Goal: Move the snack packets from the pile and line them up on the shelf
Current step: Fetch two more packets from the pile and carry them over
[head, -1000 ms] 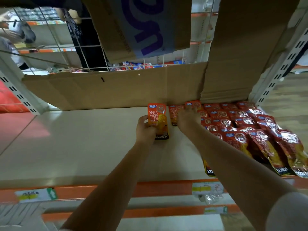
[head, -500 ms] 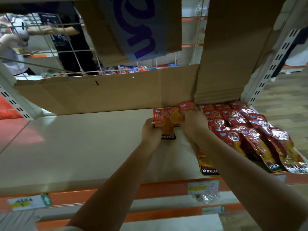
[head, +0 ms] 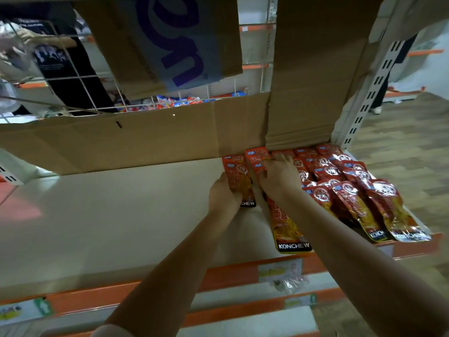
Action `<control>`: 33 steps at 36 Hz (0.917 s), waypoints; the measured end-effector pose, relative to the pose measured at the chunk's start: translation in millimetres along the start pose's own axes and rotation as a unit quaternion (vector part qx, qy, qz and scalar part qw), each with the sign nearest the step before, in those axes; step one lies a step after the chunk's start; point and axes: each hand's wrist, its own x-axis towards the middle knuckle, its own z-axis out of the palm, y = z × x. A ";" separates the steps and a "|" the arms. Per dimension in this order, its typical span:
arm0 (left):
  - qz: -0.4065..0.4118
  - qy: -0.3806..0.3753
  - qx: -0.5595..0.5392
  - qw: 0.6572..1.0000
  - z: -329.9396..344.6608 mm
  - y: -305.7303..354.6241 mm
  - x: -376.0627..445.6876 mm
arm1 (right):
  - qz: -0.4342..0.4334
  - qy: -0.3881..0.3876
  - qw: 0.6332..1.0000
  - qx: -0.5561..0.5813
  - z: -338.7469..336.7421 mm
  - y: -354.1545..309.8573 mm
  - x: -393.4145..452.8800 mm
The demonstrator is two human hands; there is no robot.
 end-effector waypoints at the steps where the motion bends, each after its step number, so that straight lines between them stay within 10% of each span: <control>1: 0.008 -0.001 0.026 1.000 -0.6 -0.7 1.2 | 0.000 0.001 1.000 0.001 -0.2 0.3 -0.4; 10: 0.053 -0.050 0.241 0.968 -6.8 -1.9 5.7 | 0.000 -0.002 1.000 -0.002 2.5 -0.8 -2.7; 33: 0.111 0.026 0.375 0.920 -73.0 -28.0 -13.1 | -0.104 -0.036 0.994 -0.022 24.9 -68.3 -20.3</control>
